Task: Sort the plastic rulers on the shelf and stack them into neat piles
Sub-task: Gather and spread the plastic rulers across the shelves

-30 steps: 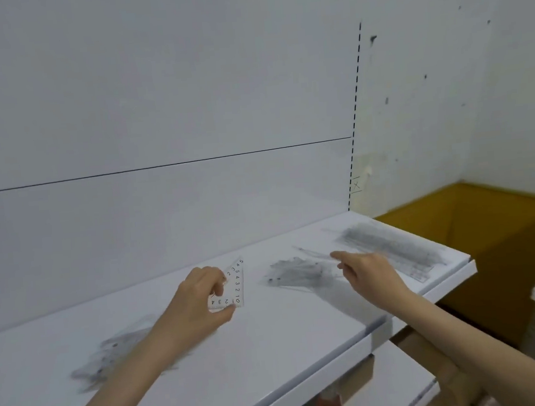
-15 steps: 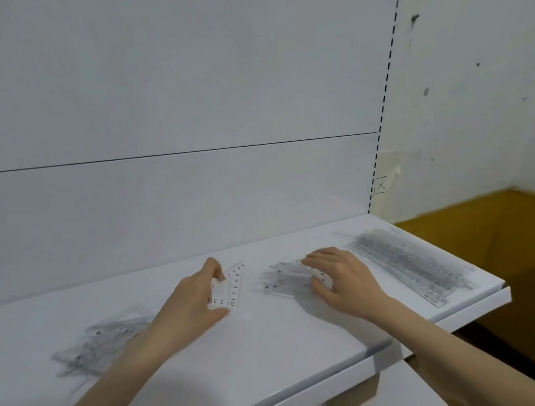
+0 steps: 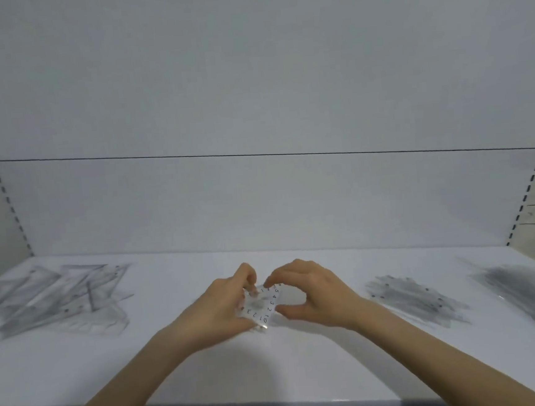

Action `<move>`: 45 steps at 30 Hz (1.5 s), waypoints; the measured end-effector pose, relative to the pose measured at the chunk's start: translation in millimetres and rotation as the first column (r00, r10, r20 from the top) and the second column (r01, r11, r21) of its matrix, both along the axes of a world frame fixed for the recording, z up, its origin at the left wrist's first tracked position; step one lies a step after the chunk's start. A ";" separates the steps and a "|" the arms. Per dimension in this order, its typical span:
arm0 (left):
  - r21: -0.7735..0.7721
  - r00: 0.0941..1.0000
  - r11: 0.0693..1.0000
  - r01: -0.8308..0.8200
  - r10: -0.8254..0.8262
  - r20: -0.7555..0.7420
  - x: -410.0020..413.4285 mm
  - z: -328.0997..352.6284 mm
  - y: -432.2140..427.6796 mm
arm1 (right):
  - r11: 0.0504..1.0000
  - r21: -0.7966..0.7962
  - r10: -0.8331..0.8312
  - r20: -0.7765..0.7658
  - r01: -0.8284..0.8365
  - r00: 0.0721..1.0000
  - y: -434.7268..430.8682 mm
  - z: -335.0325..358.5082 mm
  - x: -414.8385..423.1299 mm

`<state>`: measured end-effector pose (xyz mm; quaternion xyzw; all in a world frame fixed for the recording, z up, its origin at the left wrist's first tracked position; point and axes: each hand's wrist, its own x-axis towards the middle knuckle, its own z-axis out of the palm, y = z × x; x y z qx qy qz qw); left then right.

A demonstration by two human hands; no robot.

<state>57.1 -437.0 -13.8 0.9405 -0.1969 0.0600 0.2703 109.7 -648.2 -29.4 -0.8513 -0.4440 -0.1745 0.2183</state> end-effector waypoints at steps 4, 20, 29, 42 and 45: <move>0.028 0.994 0.994 -0.107 0.106 0.038 -11.4 -6.0 42.4 | 0.993 0.045 0.116 -0.121 -0.112 0.986 36.6 -1.6 9.3; 0.002 0.887 0.909 -0.416 0.405 0.219 -52.3 -38.6 198.6 | 0.951 0.056 -0.308 0.156 0.302 0.939 93.7 -11.6 39.8; 0.031 0.781 0.787 -0.616 0.606 0.152 -72.6 -49.4 309.7 | 0.977 -0.214 -0.017 -0.078 0.000 0.997 288.5 2.3 13.9; 0.261 0.854 0.874 -0.409 0.266 0.446 -45.2 -53.4 362.5 | 0.953 -0.300 0.023 -0.024 -0.029 0.999 371.1 -14.5 -3.7; 0.363 0.826 0.863 -0.350 0.102 0.555 -53.7 -57.5 365.9 | 0.945 -0.326 0.052 0.101 -0.016 0.993 371.7 -20.9 -3.5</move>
